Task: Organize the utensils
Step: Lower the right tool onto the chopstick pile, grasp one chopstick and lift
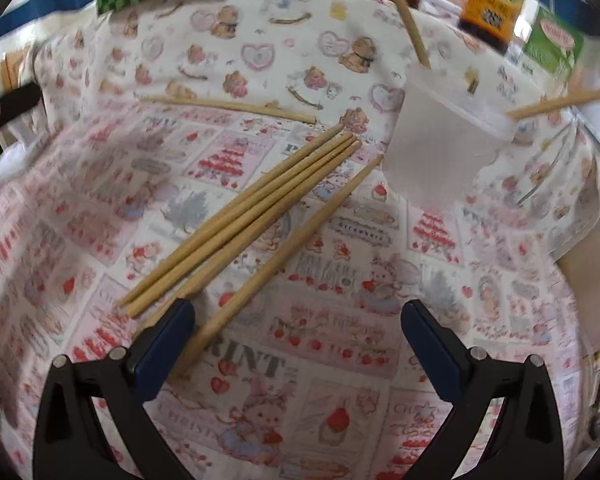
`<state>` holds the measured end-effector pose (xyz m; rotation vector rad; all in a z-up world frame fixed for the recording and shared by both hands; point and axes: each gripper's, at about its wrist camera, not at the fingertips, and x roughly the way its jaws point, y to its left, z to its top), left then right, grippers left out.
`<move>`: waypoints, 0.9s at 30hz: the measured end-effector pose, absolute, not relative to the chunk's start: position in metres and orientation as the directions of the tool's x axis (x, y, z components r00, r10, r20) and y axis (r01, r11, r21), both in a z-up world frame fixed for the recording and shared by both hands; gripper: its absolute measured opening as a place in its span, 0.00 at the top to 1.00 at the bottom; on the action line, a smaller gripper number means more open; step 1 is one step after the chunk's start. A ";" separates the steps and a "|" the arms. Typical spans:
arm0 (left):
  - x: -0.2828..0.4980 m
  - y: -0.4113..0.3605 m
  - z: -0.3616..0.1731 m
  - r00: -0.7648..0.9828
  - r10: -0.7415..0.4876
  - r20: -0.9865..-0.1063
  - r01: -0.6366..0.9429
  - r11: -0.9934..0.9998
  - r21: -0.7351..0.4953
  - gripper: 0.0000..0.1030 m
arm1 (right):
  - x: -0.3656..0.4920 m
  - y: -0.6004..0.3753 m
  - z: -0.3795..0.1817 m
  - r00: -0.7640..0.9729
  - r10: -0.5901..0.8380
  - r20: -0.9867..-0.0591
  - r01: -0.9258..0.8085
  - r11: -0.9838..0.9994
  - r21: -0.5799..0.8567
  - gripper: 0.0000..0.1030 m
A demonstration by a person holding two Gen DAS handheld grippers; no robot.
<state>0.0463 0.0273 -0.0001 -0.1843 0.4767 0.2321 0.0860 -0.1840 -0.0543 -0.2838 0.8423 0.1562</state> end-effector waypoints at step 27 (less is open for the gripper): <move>0.038 0.014 0.006 0.858 0.332 -0.392 -0.357 0.934 0.009 0.00 | 0.073 -0.252 0.003 0.754 0.247 -0.609 -0.183 0.969 0.167 0.94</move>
